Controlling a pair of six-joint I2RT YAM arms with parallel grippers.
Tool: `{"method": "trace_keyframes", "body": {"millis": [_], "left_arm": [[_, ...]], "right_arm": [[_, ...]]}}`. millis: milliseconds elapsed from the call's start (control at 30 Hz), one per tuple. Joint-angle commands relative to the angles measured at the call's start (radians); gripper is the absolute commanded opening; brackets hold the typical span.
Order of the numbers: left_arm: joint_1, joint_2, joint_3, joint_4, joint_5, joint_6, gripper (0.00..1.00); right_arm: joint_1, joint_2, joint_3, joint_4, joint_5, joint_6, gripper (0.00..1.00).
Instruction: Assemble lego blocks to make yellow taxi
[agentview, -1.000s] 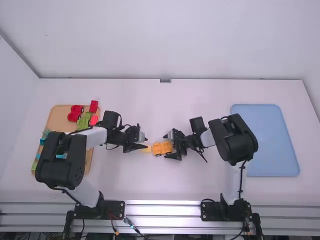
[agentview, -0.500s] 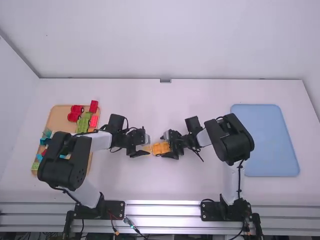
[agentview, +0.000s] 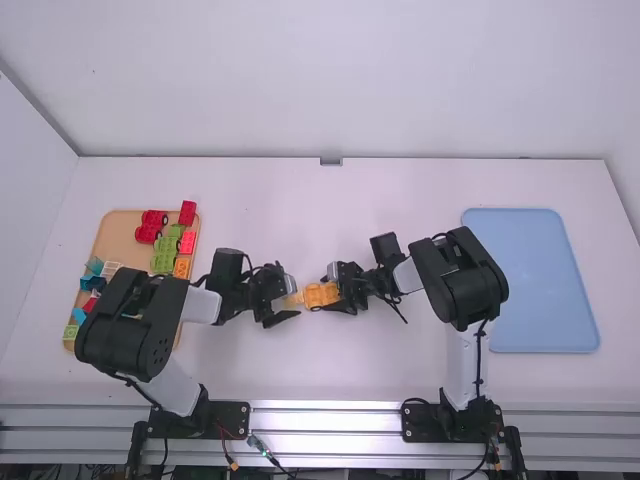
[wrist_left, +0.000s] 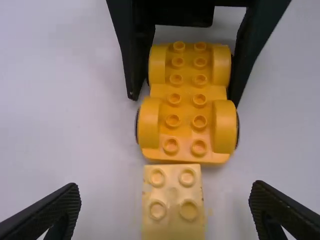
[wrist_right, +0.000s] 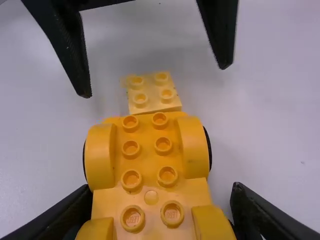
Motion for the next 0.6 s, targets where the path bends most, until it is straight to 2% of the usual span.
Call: {"method": "trace_keyframes", "body": {"millis": [0,167,400,500,567], "left_arm": [[-0.006,0.0,-0.013,0.004,-0.013,-0.04,0.88],[-0.001,0.003,-0.005,-0.012,-0.019,-0.032,0.86],[-0.005,0.091,0.033,0.008,0.02,-0.028,0.84],[-0.003,0.11,0.05,0.008,0.021,-0.027,0.76],[-0.007,0.128,0.058,0.008,0.026,-0.001,0.64]], "right_arm": [[0.0,0.021,0.011,-0.002,-0.007,0.003,0.7],[0.0,0.021,0.012,-0.01,-0.007,0.003,0.68],[0.0,0.021,0.012,-0.024,-0.007,0.003,0.68],[0.0,0.021,0.012,-0.023,-0.007,0.003,0.68],[0.0,0.021,0.012,-0.023,-0.007,0.003,0.68]]}}
